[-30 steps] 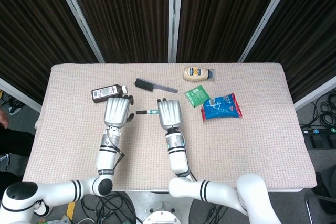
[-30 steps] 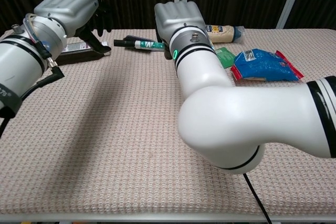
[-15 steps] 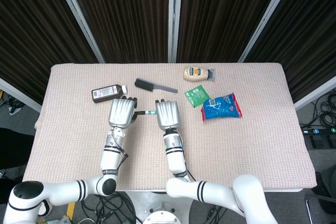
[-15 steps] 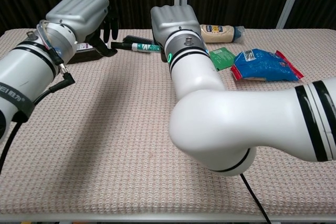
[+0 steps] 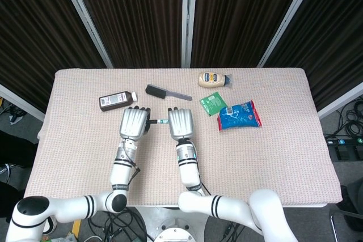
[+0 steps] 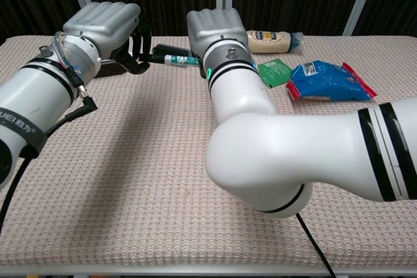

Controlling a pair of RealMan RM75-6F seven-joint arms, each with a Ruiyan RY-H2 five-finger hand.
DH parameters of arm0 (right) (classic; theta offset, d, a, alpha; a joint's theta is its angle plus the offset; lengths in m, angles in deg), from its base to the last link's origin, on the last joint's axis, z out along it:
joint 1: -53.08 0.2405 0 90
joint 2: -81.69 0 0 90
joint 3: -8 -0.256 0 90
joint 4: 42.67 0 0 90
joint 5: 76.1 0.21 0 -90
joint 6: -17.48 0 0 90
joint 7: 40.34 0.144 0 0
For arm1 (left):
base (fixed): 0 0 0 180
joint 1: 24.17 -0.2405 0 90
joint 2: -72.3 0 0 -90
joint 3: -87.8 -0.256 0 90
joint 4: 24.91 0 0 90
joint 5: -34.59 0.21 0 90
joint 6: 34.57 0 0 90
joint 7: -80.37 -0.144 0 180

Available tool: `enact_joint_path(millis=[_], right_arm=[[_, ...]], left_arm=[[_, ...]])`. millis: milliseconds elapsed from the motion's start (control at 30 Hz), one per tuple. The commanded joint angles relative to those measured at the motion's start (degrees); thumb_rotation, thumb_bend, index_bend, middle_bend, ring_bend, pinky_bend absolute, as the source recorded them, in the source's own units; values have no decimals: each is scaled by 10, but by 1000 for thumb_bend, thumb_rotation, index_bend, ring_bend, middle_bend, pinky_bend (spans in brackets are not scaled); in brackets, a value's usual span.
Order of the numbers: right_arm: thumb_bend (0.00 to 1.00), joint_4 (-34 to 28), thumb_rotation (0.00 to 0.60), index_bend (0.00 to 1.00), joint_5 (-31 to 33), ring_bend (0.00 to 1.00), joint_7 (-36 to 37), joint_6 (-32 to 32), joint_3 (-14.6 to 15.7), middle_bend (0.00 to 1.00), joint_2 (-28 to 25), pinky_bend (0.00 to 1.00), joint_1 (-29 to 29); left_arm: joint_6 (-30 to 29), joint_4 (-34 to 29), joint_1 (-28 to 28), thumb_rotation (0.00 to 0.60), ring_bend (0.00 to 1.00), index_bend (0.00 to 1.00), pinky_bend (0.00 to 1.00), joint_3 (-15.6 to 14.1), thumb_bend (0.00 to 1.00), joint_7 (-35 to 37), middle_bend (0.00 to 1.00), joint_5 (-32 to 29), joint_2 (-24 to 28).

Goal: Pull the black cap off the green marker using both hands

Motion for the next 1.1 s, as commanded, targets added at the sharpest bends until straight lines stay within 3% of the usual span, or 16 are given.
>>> enact_joint_path(millis=[33, 400, 800, 1100], right_arm=[[345, 2, 600, 660, 1, 626, -1, -2, 0, 636, 1, 721, 0], [347, 9, 600, 661, 1, 626, -2, -8, -1, 637, 4, 721, 1], [348, 2, 600, 662, 1, 626, -5, -7, 5, 643, -4, 721, -10], [349, -43, 600, 663, -9, 626, 4, 10, 37, 643, -33, 721, -56]], left_arm=[[1, 2, 0, 600, 526, 569, 601, -1, 326, 0, 586, 0, -1], [4, 12, 0, 600, 560, 608, 629, -1, 393, -1, 622, 1, -7], [4, 16, -10, 600, 591, 636, 647, -7, 397, 25, 650, 18, -2], [6, 15, -33, 600, 593, 638, 647, -10, 397, 63, 653, 18, 13]])
